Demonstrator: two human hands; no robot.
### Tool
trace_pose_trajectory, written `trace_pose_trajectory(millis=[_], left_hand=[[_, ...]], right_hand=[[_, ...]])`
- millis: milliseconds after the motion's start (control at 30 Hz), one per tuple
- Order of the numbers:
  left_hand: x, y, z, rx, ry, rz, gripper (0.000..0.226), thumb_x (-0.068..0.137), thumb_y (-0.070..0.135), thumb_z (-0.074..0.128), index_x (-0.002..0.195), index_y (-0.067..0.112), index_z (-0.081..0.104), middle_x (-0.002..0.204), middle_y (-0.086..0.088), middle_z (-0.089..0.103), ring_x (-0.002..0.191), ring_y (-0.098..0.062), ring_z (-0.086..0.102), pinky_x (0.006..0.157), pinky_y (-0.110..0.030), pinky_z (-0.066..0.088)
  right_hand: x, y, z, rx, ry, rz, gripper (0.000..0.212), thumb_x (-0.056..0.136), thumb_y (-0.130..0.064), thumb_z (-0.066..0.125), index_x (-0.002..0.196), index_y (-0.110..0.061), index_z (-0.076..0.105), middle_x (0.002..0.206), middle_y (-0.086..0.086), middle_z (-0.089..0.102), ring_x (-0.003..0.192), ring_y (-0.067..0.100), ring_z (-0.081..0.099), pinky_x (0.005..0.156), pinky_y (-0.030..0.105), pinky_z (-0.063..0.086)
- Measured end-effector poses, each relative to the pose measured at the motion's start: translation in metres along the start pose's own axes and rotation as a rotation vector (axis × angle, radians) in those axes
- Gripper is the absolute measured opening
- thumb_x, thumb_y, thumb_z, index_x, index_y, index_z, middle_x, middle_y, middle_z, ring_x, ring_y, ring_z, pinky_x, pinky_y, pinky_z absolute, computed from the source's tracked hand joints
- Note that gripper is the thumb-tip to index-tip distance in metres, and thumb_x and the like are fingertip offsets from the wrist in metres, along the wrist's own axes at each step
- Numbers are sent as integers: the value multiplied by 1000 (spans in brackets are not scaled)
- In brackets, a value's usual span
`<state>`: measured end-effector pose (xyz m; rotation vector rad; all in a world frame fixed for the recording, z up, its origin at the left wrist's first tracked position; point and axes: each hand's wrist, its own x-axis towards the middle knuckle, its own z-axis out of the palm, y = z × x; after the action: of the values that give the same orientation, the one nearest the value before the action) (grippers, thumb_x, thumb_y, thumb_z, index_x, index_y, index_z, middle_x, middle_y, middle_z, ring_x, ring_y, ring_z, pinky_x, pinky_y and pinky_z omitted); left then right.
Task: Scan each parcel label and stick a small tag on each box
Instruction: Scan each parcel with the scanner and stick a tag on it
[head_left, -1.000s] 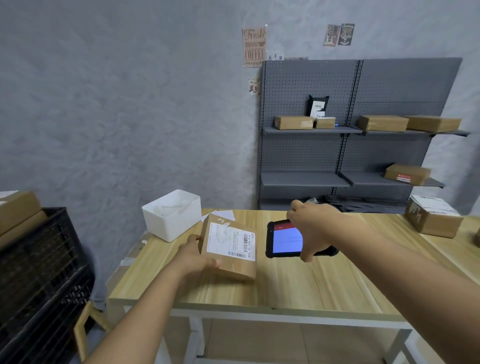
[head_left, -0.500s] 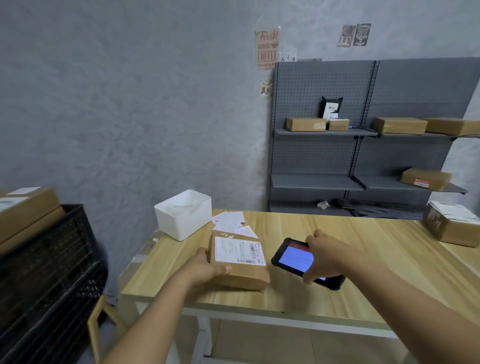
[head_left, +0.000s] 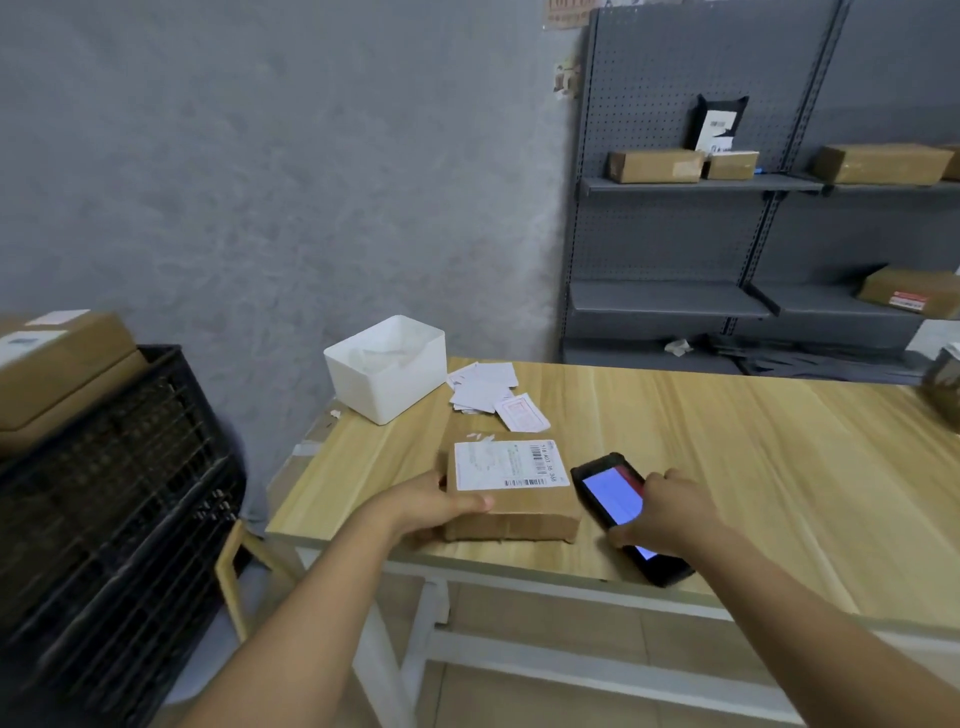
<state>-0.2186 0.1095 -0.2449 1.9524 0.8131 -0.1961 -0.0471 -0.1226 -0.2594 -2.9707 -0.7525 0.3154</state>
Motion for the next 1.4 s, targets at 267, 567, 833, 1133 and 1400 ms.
trace_pose_trajectory(millis=[267, 567, 833, 1133, 1400], left_hand=[[21, -5, -13, -64, -77, -94, 63, 72, 56, 75, 117, 16, 54, 105, 0, 70, 92, -16, 68, 68, -26, 55], [34, -8, -21, -123, -127, -151, 69, 70, 57, 75, 122, 23, 46, 111, -10, 64, 85, -20, 62, 71, -30, 58], [43, 1, -27, -55, -181, -219, 52, 80, 59, 64, 112, 22, 45, 79, -9, 55, 59, -17, 55, 63, -34, 59], [88, 17, -35, 167, 281, -87, 44, 89, 63, 44, 88, 19, 48, 73, 0, 64, 58, -16, 57, 54, -25, 41], [113, 42, -36, 66, 355, -11, 18, 88, 42, 55, 92, 25, 60, 92, 13, 64, 77, -2, 57, 59, -19, 38]], right_hand=[[15, 2, -7, -49, -101, -24, 65, 55, -65, 75, 92, -22, 43, 89, -7, 38, 74, 8, 43, 59, 23, 36], [25, -1, -11, -78, -170, -34, 64, 50, -70, 75, 80, -24, 42, 89, -8, 41, 72, 6, 46, 53, 23, 32], [62, -14, -29, 87, -168, 32, 75, 79, -81, 30, 84, -11, 55, 83, 5, 60, 72, 19, 56, 61, 28, 38], [136, -73, -26, 420, -135, -204, 59, 89, -42, 60, 138, -13, 45, 137, 7, 52, 119, 26, 52, 88, 30, 40], [184, -104, -10, 453, -123, -196, 53, 73, -38, 80, 116, -17, 57, 119, 7, 52, 113, 26, 50, 92, 38, 48]])
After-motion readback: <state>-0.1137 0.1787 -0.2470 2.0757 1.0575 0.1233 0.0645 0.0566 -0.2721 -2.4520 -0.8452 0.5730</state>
